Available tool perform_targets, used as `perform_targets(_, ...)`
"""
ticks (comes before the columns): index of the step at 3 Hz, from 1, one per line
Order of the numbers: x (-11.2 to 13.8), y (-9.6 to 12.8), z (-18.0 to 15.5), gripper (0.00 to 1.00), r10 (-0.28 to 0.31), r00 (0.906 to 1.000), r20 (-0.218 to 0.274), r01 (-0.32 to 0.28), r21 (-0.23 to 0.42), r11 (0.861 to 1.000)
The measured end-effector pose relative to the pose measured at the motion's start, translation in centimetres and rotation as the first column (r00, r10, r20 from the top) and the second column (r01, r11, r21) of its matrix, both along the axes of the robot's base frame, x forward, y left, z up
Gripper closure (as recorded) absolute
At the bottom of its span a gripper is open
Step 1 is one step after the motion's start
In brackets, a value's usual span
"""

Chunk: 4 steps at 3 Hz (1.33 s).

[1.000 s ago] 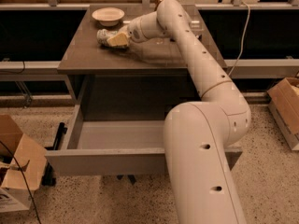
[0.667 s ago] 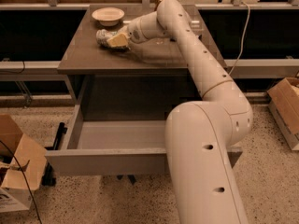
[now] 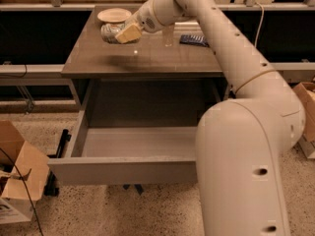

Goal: Place 7up can into top drawer

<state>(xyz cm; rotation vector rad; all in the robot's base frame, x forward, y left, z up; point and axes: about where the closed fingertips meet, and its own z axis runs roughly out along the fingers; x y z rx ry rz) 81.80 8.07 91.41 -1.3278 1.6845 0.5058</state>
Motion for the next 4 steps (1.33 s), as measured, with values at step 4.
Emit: perform_targets(4,-18.5,-4.2,-3.0,1.00,0.056,0.9822,-0.179,-0.088,-0.176,0.981)
